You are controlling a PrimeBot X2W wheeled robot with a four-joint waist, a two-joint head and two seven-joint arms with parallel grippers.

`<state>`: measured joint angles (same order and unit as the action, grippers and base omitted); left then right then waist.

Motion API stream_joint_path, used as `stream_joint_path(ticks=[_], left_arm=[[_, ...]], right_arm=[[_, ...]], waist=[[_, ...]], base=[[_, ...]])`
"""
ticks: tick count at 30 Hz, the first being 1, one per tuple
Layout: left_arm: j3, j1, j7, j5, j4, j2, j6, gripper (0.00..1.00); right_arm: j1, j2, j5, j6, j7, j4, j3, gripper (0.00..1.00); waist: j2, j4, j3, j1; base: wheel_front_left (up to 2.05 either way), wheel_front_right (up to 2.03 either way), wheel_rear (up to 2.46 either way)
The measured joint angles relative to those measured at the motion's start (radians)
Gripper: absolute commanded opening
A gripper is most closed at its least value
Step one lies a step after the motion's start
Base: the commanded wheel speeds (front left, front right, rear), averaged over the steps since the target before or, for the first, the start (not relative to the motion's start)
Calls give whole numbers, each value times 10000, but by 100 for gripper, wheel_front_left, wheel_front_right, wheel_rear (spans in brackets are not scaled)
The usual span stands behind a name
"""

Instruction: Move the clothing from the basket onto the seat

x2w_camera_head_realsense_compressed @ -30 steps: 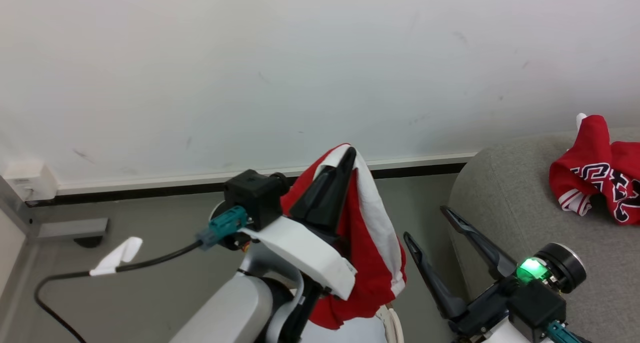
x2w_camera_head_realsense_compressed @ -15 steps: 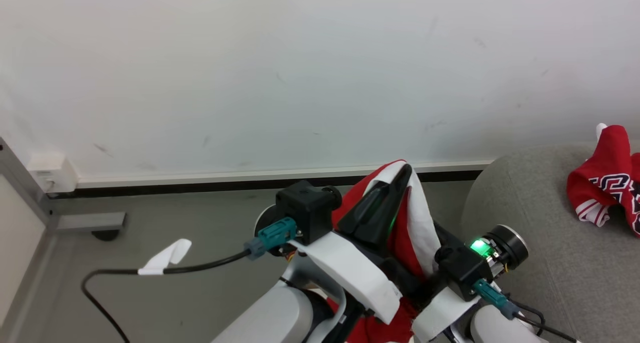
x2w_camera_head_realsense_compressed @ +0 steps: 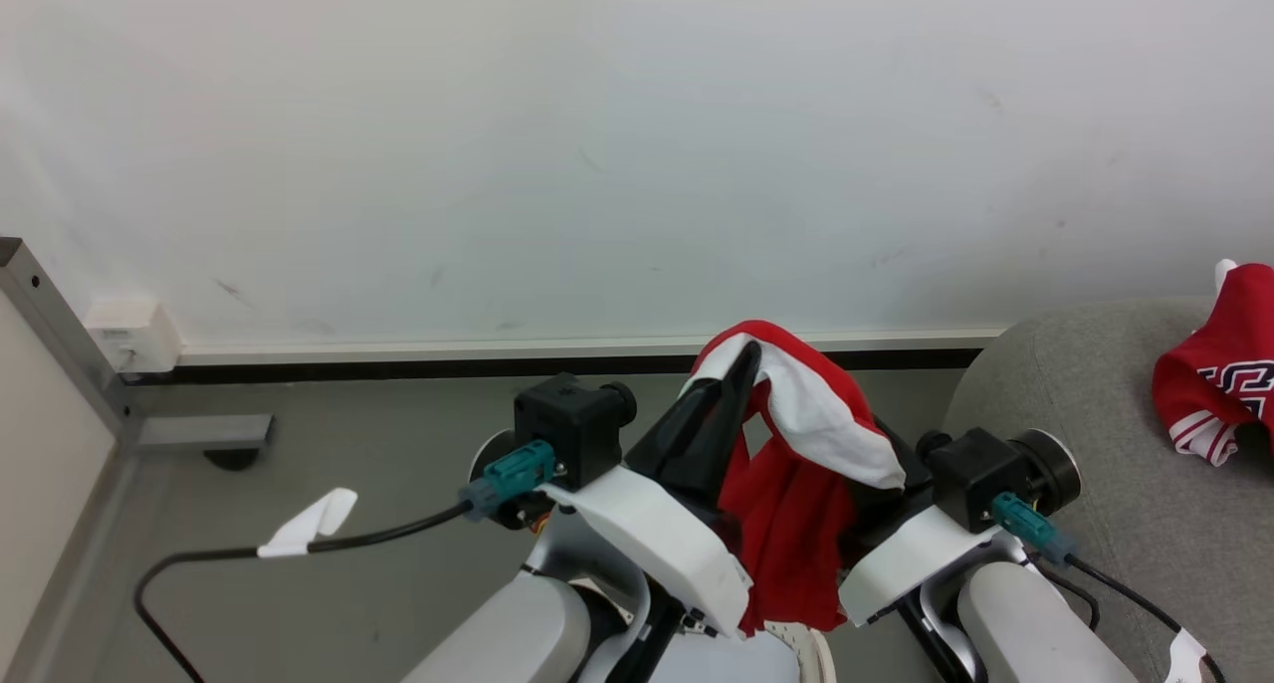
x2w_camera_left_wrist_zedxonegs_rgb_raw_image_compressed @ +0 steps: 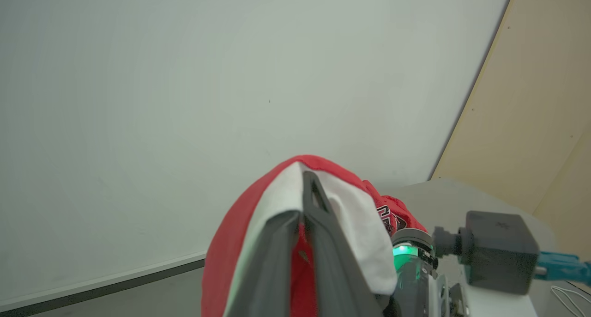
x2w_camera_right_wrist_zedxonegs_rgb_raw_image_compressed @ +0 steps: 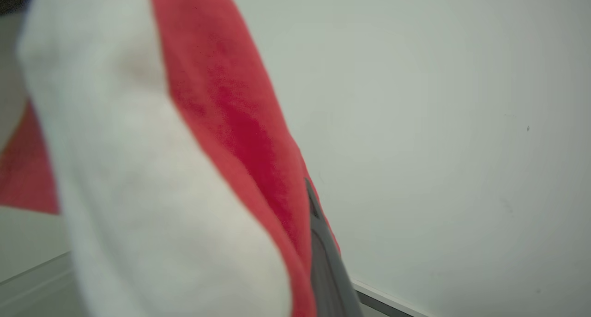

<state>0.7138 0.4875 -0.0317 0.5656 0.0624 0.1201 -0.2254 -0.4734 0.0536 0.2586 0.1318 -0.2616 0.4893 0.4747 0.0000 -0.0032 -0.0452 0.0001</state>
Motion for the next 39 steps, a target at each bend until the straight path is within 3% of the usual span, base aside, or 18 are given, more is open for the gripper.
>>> stream_joint_path(ticks=[1,2,8,19,39], left_arm=[[-12,-29,58,-4,-52,38,-2,75],[-12,-58,67,-4,-107,73,0,100],[201,-271,84,19,-364,161,192,100],[800,-502,531,-157,-813,209,504,100],[871,-454,1078,-188,-1478,59,608,100]], right_arm=[[-1,-2,75,0,-6,-63,-79,0],[-1,-8,157,2,-6,-117,-161,0],[-1,136,336,2,-6,-487,-915,0],[59,1120,332,0,-6,-1030,-2138,0],[493,1862,228,0,679,-2640,-2815,0]], waist=[[0,-16,12,0],[0,-33,24,0],[0,-109,57,0],[0,-498,15,0],[0,-2817,347,0]], base=[[0,0,0],[0,0,0],[0,0,0],[0,0,0],[0,0,0]])
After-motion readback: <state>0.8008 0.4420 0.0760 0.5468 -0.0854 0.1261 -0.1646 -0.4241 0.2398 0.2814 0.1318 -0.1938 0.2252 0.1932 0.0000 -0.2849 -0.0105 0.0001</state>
